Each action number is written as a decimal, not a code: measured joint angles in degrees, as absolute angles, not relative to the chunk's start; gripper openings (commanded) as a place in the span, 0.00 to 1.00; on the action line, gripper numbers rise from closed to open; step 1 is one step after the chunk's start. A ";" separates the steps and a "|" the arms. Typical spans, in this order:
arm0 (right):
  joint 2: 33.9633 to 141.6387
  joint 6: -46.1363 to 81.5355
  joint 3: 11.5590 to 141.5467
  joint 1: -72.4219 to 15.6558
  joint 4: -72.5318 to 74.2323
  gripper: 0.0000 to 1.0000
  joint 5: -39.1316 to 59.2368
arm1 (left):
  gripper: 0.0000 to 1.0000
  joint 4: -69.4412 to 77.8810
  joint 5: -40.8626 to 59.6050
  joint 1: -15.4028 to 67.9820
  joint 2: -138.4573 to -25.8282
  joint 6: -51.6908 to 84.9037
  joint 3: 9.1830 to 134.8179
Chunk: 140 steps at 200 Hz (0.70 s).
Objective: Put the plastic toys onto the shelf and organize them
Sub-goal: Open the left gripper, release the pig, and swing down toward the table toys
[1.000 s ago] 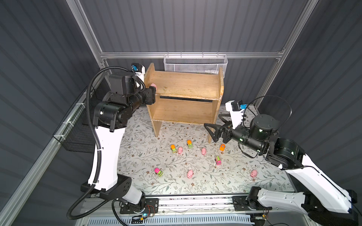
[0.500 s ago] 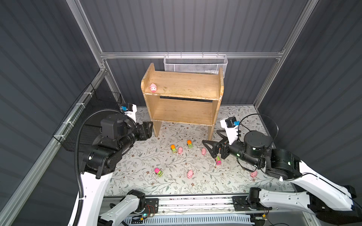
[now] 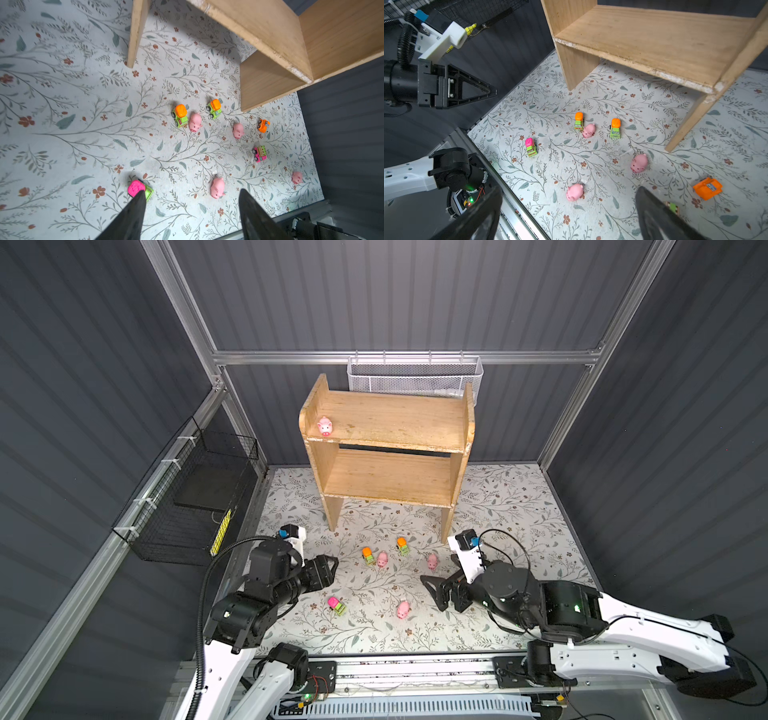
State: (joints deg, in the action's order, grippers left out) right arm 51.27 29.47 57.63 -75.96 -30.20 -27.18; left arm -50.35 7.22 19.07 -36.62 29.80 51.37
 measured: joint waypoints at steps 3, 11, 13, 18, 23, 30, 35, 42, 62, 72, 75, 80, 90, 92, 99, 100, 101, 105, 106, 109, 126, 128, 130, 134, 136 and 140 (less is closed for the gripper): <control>51.07 29.80 57.21 -76.29 -30.17 0.99 -27.31 | 0.70 -50.04 7.46 19.07 -36.38 29.91 50.72; 50.50 30.57 56.12 -76.69 -30.09 0.99 -27.70 | 0.70 -49.34 8.08 19.07 -36.21 30.37 49.04; 50.28 30.76 55.79 -76.73 -30.06 0.99 -27.86 | 0.70 -49.19 8.25 19.07 -36.21 30.50 48.75; 49.87 31.16 55.18 -76.82 -30.06 0.99 -28.10 | 0.70 -48.60 8.56 19.07 -36.23 30.63 47.77; 49.47 31.57 54.57 -76.84 -30.04 0.99 -28.42 | 0.70 -47.94 8.84 19.07 -36.27 30.74 46.94; 48.93 32.01 53.82 -76.84 -30.04 0.99 -28.80 | 0.70 -47.13 9.19 19.07 -36.47 30.94 45.76; 48.40 32.56 53.17 -76.84 -30.09 0.99 -29.12 | 0.70 -46.72 9.37 19.07 -36.64 31.14 45.10; 47.99 32.99 52.69 -76.84 -30.09 0.99 -29.45 | 0.70 -46.09 9.61 19.07 -36.93 31.27 44.34; 47.24 33.71 51.90 -76.84 -30.13 0.99 -30.44 | 0.69 -43.75 9.67 19.94 -38.24 31.53 42.87; 47.13 34.04 51.75 -76.84 -30.13 0.99 -30.87 | 0.69 -42.30 9.43 21.12 -39.31 31.88 42.22; 47.13 34.09 51.72 -76.84 -30.13 0.99 -31.00 | 0.69 -41.87 9.04 21.54 -39.62 31.97 42.06; 47.11 34.20 51.62 -76.84 -30.11 0.99 -31.22 | 0.69 -40.97 8.75 22.83 -40.29 32.23 41.65; 46.98 34.37 51.18 -76.84 -30.04 0.99 -31.62 | 0.69 -39.24 7.14 26.11 -41.87 32.86 40.97; 46.94 34.41 51.07 -76.84 -30.04 0.99 -31.66 | 0.69 -38.83 6.79 27.16 -42.30 32.95 40.77; 46.76 34.57 50.50 -76.84 -30.06 0.99 -31.92 | 0.69 -37.43 5.30 30.26 -43.75 33.56 40.32; 46.74 34.57 50.43 -76.84 -30.04 0.99 -31.94 | 0.69 -37.23 5.19 30.65 -43.94 33.67 40.27; 46.72 34.57 50.37 -76.84 -30.04 0.99 -31.99 | 0.69 -36.91 4.69 31.29 -44.31 33.78 40.14; 46.57 34.65 50.00 -76.84 -30.06 0.99 -32.10 | 0.69 -36.07 3.90 32.93 -45.15 34.00 39.88; 46.52 34.70 49.84 -76.84 -30.06 0.99 -32.18 | 0.69 -35.92 3.79 33.28 -45.32 34.06 39.81; 46.46 34.74 49.58 -76.84 -30.06 0.99 -32.27 | 0.70 -35.22 3.16 34.81 -46.11 34.37 39.62; 45.50 35.20 47.46 -76.88 -30.00 0.99 -32.82 | 0.70 -31.03 -0.54 41.54 -51.09 35.64 38.15; 45.39 35.24 47.24 -76.90 -30.00 0.99 -32.86 | 0.70 -30.52 -1.02 42.33 -51.75 35.70 37.93; 45.21 35.40 46.94 -76.90 -29.95 0.99 -32.91 | 0.70 -30.22 -1.41 42.83 -52.12 35.79 37.80; 44.88 35.48 46.39 -76.93 -29.93 0.99 -33.04 | 0.70 -29.34 -2.39 44.27 -53.45 35.97 37.39; 44.69 35.64 46.11 -76.93 -29.89 0.99 -33.10 | 0.70 -29.02 -2.81 44.73 -53.82 36.01 37.30; 44.31 35.68 45.60 -76.93 -29.87 0.99 -33.23 | 0.70 -28.14 -3.86 45.84 -55.02 36.12 36.95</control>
State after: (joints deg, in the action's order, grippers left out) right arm 44.31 35.68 45.60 -76.93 -29.87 -33.23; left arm -28.14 -3.86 45.84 -55.02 36.12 36.95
